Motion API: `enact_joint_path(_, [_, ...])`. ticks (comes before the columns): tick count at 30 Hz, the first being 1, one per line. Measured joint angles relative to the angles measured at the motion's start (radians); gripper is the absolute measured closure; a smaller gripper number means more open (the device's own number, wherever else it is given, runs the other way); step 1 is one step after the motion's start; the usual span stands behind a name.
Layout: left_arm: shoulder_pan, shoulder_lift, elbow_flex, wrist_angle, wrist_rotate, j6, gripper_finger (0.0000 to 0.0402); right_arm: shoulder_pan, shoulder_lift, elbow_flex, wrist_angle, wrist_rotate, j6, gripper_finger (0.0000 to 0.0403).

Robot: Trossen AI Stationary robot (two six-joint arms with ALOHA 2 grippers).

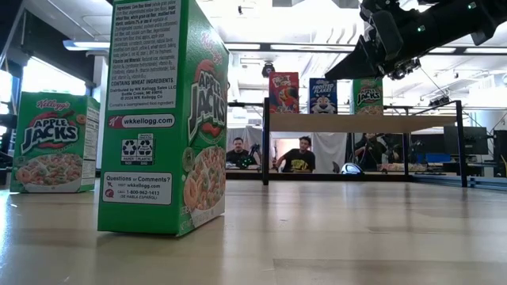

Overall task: Stack cereal on shelf
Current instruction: Put the top blue cereal box on the shelf and aligned with the other blue cereal box, then move the blue cereal box to the center of the table

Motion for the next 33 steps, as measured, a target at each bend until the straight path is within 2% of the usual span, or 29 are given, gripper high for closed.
enact_joint_path(9, [-0.043,-0.088,0.0,-0.034,0.044,-0.043,0.0182,0.0,0.0,0.0,0.0,0.0,0.0,0.0402])
enact_joint_path(16, [-0.03,-0.093,0.0,-0.037,0.037,-0.061,0.019,0.0,0.0,0.0,0.0,0.0,0.002,0.0402])
enact_joint_path(22, [-0.03,-0.093,0.0,-0.012,-0.039,-0.069,0.0184,0.0,0.0,0.0,0.008,0.0,0.0,0.0402])
enact_joint_path(26, [-0.022,-0.093,0.0,0.0,-0.045,-0.069,0.0183,0.0,0.0,0.0,0.008,0.0,0.0,0.0402])
enact_joint_path(33, [0.024,-0.078,0.0,0.016,0.027,-0.071,0.0183,0.0,0.0,0.0,0.008,0.0,0.0,0.0402])
